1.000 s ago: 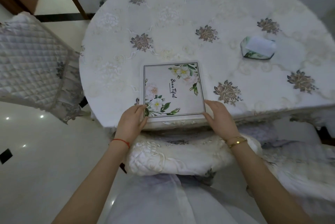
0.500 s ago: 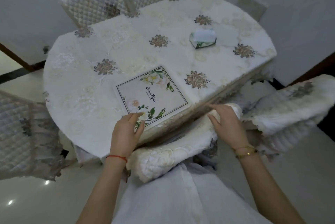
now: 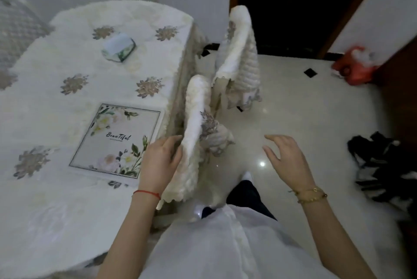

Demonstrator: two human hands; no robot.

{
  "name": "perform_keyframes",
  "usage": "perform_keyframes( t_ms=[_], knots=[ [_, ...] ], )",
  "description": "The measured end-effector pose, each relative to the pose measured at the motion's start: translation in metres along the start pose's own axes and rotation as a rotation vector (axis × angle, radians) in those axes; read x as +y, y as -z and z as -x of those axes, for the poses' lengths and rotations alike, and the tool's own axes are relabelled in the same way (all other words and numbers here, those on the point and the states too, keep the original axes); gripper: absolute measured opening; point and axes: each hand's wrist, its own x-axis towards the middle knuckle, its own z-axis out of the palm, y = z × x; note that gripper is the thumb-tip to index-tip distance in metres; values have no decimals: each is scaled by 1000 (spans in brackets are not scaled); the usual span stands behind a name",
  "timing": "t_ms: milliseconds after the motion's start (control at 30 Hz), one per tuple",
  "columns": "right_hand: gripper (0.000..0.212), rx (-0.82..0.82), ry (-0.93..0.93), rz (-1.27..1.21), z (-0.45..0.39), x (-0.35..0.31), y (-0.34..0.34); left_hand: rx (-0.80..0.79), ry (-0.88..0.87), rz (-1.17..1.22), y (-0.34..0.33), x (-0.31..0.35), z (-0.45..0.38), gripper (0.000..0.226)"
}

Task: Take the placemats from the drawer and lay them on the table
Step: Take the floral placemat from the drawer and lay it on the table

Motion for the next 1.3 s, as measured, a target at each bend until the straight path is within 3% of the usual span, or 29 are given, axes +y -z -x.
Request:
perform_keyframes(
  t_ms=[300,467,700,833,1133,1300],
  knots=[
    [31,278,-456,39,157,96,76,-203,-441,85,-72,153,-29,22],
    [32,379,-691,50,249,144,107,-335,-631,169,-128,265,-15,35],
    [32,530,-901,99,360,221,178,-470,-890,247,-203,429,21,40],
    [31,630,-997,139,393,253,208,-498,-1001,280,-229,496,34,25],
    [26,707,-1220,84,424,331,206,-608,-1156,261,-316,615,25,25],
    [27,776,-1324,71,420,395,242,-671,-1263,307,-368,712,8,26]
  ],
)
